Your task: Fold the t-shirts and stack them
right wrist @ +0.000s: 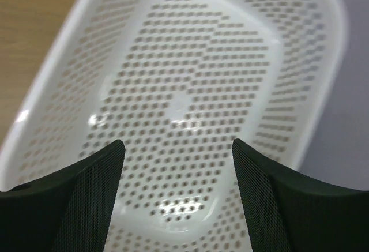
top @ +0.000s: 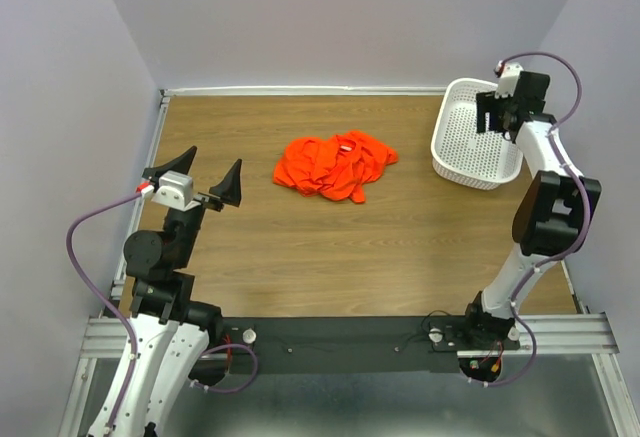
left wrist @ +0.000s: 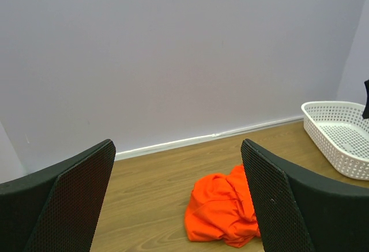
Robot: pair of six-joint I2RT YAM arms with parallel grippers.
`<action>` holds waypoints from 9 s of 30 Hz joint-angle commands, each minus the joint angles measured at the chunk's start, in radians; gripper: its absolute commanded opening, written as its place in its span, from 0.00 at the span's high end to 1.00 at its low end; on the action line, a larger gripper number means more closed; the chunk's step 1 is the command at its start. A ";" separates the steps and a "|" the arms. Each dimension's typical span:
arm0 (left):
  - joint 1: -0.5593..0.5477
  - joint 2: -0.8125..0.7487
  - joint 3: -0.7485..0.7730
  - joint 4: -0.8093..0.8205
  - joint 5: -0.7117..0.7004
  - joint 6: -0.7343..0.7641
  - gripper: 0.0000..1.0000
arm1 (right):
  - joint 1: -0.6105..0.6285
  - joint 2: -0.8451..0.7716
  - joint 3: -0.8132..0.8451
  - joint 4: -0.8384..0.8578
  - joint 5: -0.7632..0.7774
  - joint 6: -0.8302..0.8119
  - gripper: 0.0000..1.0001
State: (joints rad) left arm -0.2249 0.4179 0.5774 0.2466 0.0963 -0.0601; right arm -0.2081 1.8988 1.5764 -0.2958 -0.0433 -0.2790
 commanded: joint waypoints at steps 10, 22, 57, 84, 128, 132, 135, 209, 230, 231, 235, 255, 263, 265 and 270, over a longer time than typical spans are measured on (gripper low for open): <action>-0.007 -0.002 -0.007 0.023 0.017 0.002 0.02 | 0.363 0.077 -0.010 -0.026 0.213 0.349 0.00; -0.010 -0.004 -0.005 0.023 0.022 0.002 0.02 | 0.424 0.166 0.008 0.032 0.654 0.368 0.01; -0.019 0.564 0.108 -0.005 0.312 -0.344 0.19 | 0.403 -0.460 -0.429 -0.031 -0.822 -0.162 0.12; -0.304 1.504 0.849 -0.468 -0.052 -0.092 1.00 | 0.401 -0.373 -0.500 0.034 -0.827 -0.009 0.14; -0.298 0.303 0.553 -0.170 -0.146 -0.090 1.00 | 0.613 -0.420 0.393 -0.170 -0.107 -0.022 0.99; -0.297 0.271 0.613 -0.178 0.008 -0.089 1.00 | 0.613 -0.445 0.496 -0.172 -0.044 -0.009 0.99; -0.298 0.248 0.648 -0.185 0.020 -0.081 1.00 | 0.613 -0.449 0.565 -0.172 0.035 -0.028 0.99; 0.174 1.318 0.629 -0.148 0.147 -0.222 0.25 | 0.348 -0.074 -0.325 -0.227 -0.158 -0.308 0.10; 0.170 1.766 0.993 -0.392 0.275 0.009 0.26 | 0.348 0.028 -0.277 -0.256 -0.173 -0.284 0.14; 0.170 1.770 1.000 -0.400 0.275 0.009 0.26 | 0.348 0.028 -0.274 -0.256 -0.173 -0.282 0.14; 0.159 1.792 1.036 -0.455 0.321 0.003 0.32 | 0.348 0.028 -0.259 -0.259 -0.144 -0.287 0.14; 0.131 1.852 1.190 -0.572 0.221 -0.014 0.73 | 0.343 0.172 -0.056 -0.417 -0.259 -0.310 0.89; 0.124 1.820 1.196 -0.595 0.037 -0.023 0.34 | 0.345 0.207 0.036 -0.445 -0.267 -0.304 0.98; 0.118 1.843 1.245 -0.653 0.045 -0.015 0.32 | 0.345 0.220 0.056 -0.448 -0.268 -0.302 0.99; 0.081 1.952 1.341 -0.765 0.025 0.006 0.33 | 0.345 0.264 0.140 -0.459 -0.251 -0.295 0.99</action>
State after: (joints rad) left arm -0.1059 2.2864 1.8454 -0.4042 0.1707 -0.0753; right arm 0.1379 2.1075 1.6417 -0.7269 -0.2859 -0.5804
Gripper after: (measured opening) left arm 0.684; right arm 0.012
